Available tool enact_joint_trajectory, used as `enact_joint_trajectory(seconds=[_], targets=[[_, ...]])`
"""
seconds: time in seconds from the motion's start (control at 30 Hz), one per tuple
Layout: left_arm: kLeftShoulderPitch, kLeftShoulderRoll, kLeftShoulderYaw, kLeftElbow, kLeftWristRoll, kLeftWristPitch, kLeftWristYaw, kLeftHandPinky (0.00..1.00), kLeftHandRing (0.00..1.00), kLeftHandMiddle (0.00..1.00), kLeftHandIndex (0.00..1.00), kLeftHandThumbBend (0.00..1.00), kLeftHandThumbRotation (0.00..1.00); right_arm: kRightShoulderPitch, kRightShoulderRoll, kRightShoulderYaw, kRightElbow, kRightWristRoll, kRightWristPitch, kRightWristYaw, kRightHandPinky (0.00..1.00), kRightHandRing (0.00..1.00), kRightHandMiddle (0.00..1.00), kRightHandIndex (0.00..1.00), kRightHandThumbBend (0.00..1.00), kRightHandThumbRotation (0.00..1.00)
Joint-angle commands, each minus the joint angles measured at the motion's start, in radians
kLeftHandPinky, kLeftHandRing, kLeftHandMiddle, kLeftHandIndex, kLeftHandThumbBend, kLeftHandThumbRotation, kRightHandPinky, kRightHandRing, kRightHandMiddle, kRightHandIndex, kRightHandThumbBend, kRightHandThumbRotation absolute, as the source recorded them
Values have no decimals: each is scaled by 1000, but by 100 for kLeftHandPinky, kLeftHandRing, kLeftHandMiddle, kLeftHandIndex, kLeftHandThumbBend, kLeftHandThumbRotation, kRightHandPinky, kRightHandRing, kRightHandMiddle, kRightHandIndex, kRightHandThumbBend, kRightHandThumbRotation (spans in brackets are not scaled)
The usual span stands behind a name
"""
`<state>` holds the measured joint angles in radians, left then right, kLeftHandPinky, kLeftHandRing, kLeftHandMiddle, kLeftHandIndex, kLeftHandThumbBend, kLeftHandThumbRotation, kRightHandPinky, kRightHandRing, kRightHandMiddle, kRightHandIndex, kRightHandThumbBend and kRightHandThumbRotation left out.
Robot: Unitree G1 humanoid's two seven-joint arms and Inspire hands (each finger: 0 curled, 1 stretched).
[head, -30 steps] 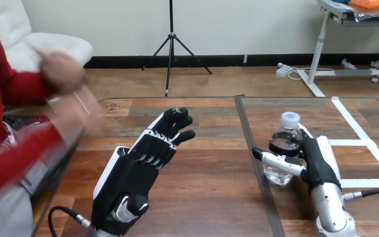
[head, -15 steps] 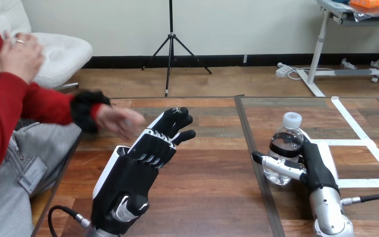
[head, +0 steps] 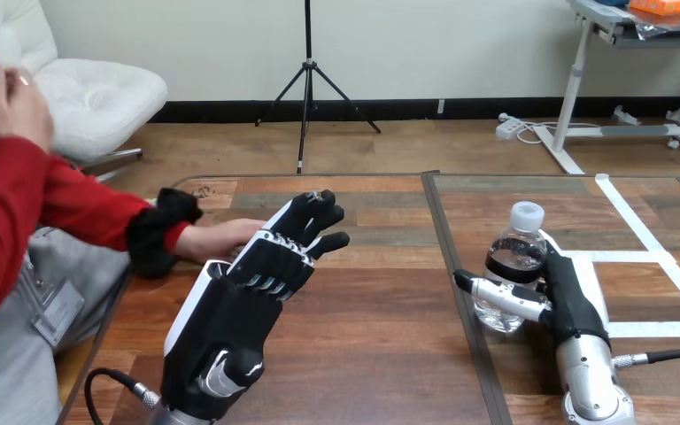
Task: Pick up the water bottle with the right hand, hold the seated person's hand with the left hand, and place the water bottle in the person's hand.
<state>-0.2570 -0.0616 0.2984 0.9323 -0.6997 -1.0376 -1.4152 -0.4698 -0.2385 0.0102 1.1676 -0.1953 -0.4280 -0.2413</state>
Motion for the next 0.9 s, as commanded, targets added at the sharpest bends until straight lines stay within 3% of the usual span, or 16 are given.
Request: enact_joint_trajectory(seconds=[0.0,0.27,0.6,0.87], targets=[[-45,-11,18,-35,-17,-5,-6,87,93,94,92,94,72,-4,30,3,23,3,3,4,68,82,85,91,98,30],[-37,-9,14,-45,-8,4,4,88,93,94,92,94,72,1,39,-7,35,7,-11,-23,60,75,82,89,94,21],[-39,-12,19,-41,-8,-14,8,87,93,94,91,94,73,1,37,-6,50,-7,-26,-67,52,64,70,77,89,4],[-40,-12,20,-34,-7,-22,4,87,93,94,92,94,74,0,42,-34,54,28,-42,-47,41,51,60,67,87,0]])
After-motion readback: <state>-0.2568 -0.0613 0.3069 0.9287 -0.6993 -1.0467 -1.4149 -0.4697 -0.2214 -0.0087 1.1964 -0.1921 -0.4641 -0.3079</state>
